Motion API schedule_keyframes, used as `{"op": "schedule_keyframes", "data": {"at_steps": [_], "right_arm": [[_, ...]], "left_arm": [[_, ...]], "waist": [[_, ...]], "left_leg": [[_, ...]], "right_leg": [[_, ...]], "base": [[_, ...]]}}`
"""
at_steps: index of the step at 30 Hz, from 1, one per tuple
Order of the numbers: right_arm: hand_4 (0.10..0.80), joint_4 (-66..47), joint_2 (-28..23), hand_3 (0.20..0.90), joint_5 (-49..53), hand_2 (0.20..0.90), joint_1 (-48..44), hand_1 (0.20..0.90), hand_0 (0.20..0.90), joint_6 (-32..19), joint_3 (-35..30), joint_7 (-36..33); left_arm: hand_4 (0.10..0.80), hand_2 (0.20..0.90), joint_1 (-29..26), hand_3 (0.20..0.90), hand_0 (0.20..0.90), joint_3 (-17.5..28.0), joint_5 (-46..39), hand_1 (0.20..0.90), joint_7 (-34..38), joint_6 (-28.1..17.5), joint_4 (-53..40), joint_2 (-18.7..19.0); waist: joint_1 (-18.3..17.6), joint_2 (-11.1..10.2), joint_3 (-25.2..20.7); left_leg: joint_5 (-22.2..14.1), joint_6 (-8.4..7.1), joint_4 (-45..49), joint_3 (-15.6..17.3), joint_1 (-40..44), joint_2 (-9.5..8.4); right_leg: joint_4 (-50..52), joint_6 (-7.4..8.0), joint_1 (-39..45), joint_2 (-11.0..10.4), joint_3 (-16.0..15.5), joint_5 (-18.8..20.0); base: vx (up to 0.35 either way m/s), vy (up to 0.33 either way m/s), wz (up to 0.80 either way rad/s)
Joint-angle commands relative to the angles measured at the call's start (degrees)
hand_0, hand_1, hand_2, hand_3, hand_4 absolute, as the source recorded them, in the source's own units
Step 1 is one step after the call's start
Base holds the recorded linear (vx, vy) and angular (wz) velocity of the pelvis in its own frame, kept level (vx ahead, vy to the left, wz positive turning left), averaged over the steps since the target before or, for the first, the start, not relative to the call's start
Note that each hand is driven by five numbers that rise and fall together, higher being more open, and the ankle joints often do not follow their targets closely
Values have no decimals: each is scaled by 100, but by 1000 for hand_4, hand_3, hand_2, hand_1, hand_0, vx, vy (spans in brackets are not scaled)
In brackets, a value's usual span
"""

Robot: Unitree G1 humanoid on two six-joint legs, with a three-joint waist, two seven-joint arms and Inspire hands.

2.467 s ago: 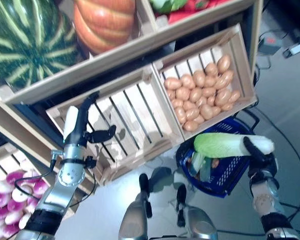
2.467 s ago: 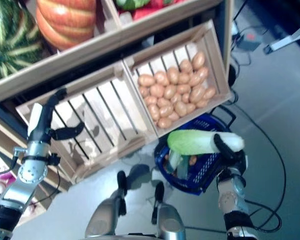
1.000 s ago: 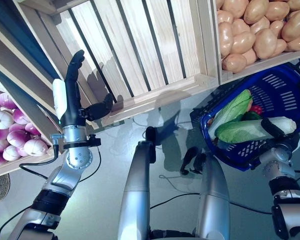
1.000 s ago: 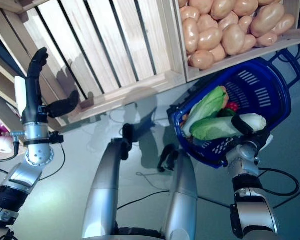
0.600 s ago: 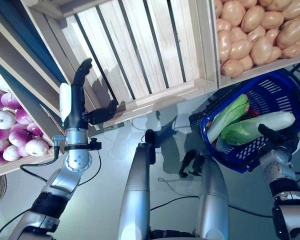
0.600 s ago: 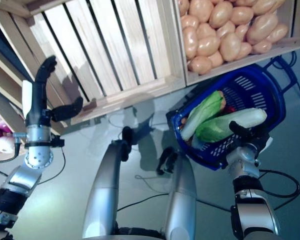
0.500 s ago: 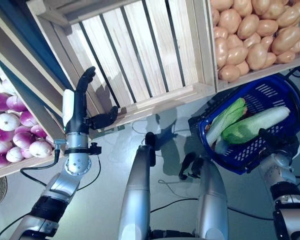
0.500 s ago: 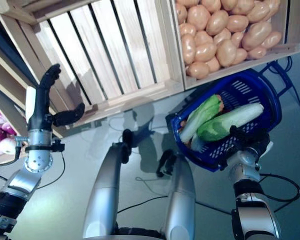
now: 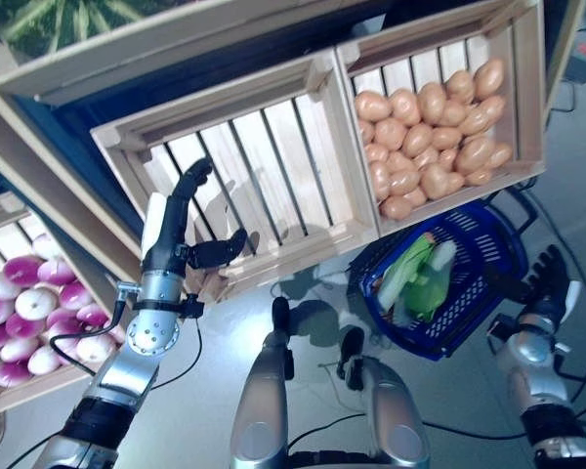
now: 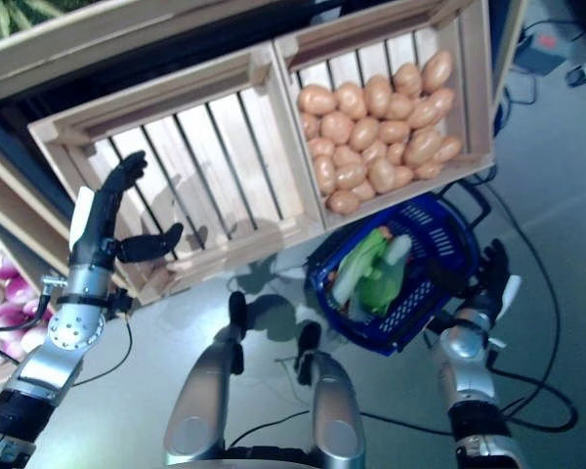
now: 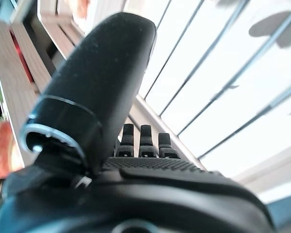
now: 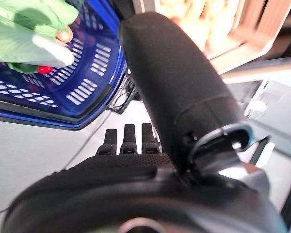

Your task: Put vegetables into the basket

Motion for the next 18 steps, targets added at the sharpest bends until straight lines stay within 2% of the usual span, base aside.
{"op": "schedule_keyframes", "data": {"at_steps": [1, 4, 5, 6, 7, 9, 12, 14, 18], "right_arm": [[800, -260, -323, 900, -1093, 900, 344, 900, 900, -388, 108, 261], [800, -328, -326, 900, -1625, 900, 537, 900, 900, -259, 409, 554], [800, -329, -324, 900, -1763, 900, 667, 900, 900, -125, 605, 859], [800, -334, -324, 900, -1778, 900, 677, 900, 900, -117, 614, 879], [800, -299, -352, 900, -1780, 900, 809, 900, 900, 22, 781, 1196], [800, -161, -359, 900, -2027, 900, 901, 900, 900, 39, 976, 1414], [800, 112, -333, 900, -2071, 900, 1008, 900, 900, 336, 1294, 1754], [800, 693, -145, 900, -2249, 900, 1066, 900, 900, 373, 1566, 1794], [800, 1773, 214, 900, -2004, 900, 1038, 900, 900, 605, 1705, 1885]], "left_arm": [[800, 900, 335, 900, 900, 159, 391, 900, -461, -595, -486, -63], [800, 900, 469, 900, 900, -61, 305, 900, -866, -589, -203, -75], [800, 900, 582, 900, 900, -200, -131, 900, -1227, -346, 118, -130], [800, 900, 590, 900, 900, -206, -171, 900, -1267, -320, 142, -135], [800, 900, 699, 900, 900, -313, -355, 900, -1521, -220, 573, -289], [800, 900, 760, 900, 900, -448, -213, 900, -1561, -279, 921, -328], [800, 900, 804, 900, 900, -560, -333, 900, -1536, -178, 1483, -474], [800, 900, 811, 900, 900, -686, -238, 900, -1470, -246, 2087, -681], [800, 900, 731, 900, 900, -883, 53, 900, -1488, -129, 2722, -992]], "waist": [[-144, -32, -1023], [-206, 15, -1250], [-250, 60, -1399], [-252, 63, -1421], [-285, 105, -1543], [-318, 144, -1628], [-361, 175, -1755], [-379, 183, -1882], [-377, 198, -2023]], "left_leg": [[-529, -304, -416, 270, 493, -23], [-411, -346, -788, 356, 814, -26], [-344, -364, -946, 397, 960, -18], [-319, -364, -964, 403, 952, -17], [-302, -378, -1046, 461, 1070, -1], [-352, -375, -960, 509, 1106, 19], [-482, -337, -806, 537, 1193, 17], [-550, -314, -824, 568, 1383, 7], [-575, -313, -923, 557, 1576, -21]], "right_leg": [[-1142, 94, 151, 140, 88, 974], [-1516, 161, 433, 124, 95, 1089], [-1653, 197, 557, 108, 121, 1142], [-1675, 195, 549, 108, 123, 1165], [-1776, 229, 662, 80, 123, 1180], [-1719, 217, 704, 62, 140, 1121], [-1638, 202, 784, 31, 167, 1030], [-1711, 218, 958, -12, 122, 1022], [-1956, 252, 1185, -53, 81, 1107]], "base": [[98, 111, -15], [83, 118, -16], [102, 147, -9], [90, 163, -10], [45, 122, -13], [57, 123, -13], [51, 78, -1], [102, 74, 3], [74, 41, -3]]}}
